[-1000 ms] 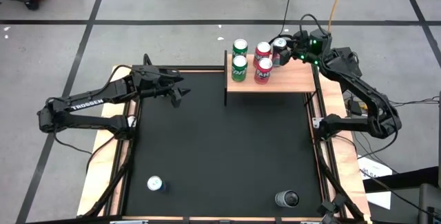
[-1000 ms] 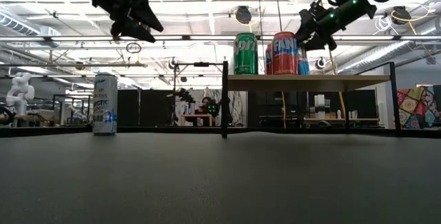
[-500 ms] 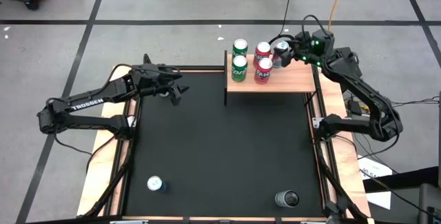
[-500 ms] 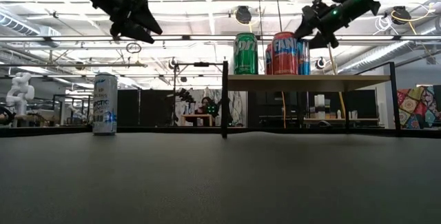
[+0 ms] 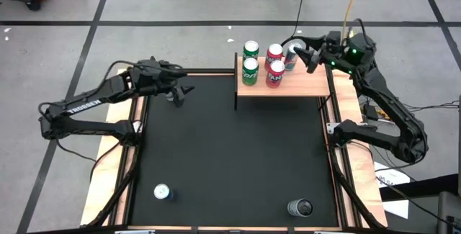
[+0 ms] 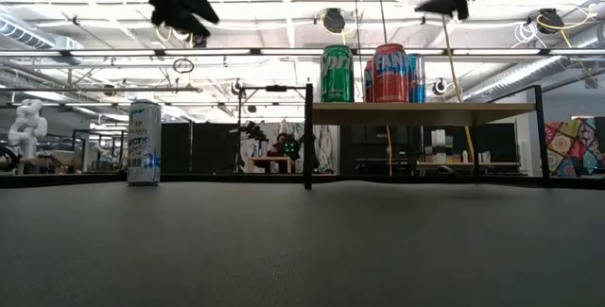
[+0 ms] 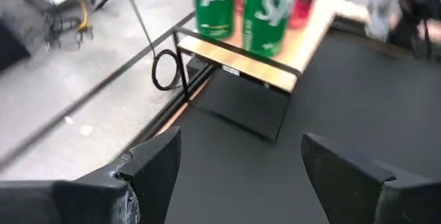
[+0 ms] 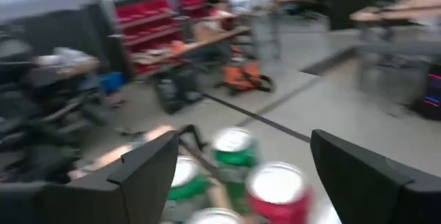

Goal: Place canned beverage on shelf
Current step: Put the blue soda can on the shelf aligned with the other blue soda can

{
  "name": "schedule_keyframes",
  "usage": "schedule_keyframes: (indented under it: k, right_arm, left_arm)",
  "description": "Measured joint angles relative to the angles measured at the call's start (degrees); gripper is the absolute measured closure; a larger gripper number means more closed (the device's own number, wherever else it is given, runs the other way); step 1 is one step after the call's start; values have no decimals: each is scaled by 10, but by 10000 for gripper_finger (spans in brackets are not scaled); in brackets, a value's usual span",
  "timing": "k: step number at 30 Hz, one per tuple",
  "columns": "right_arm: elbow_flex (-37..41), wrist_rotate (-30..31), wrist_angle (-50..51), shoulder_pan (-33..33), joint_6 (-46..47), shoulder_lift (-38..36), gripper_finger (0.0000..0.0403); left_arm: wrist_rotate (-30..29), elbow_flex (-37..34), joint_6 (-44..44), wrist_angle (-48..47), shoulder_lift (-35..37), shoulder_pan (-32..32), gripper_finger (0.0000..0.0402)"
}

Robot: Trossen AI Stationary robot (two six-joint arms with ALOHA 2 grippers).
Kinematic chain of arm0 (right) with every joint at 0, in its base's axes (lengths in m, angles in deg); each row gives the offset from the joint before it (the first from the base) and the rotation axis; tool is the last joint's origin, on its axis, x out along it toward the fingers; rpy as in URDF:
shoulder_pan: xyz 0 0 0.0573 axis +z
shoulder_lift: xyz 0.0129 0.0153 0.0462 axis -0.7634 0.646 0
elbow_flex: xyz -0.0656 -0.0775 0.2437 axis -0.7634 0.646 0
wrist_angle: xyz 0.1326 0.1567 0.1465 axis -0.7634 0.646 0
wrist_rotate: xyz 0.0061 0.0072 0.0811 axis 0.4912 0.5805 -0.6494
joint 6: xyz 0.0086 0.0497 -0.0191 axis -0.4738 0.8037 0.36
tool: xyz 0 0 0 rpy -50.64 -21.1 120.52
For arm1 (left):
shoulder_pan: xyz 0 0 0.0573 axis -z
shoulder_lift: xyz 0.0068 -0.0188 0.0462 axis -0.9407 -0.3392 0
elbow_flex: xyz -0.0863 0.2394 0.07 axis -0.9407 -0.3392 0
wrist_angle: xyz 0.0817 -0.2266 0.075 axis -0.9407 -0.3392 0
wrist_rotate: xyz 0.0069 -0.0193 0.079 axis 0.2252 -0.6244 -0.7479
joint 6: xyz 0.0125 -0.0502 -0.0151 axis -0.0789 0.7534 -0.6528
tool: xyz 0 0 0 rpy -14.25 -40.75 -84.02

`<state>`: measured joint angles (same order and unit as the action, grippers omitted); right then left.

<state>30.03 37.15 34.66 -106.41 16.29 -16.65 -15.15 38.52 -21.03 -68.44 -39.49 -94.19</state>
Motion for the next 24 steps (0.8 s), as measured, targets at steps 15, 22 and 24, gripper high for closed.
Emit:
schedule_keyframes:
  k: [15, 22, 24]
  right_arm:
    - [-2, -213, -193, 178, 112, 44, 119]
    - [-2, -151, -209, 289, 173, 105, 127]
    - [-2, -103, -220, 335, 174, 115, 135]
  left_arm:
    - [-11, 109, 163, -269, 0, 175, 162]
    - [-63, 109, 277, -307, 16, 307, 195]
    - [-70, 106, 304, -307, 20, 350, 199]
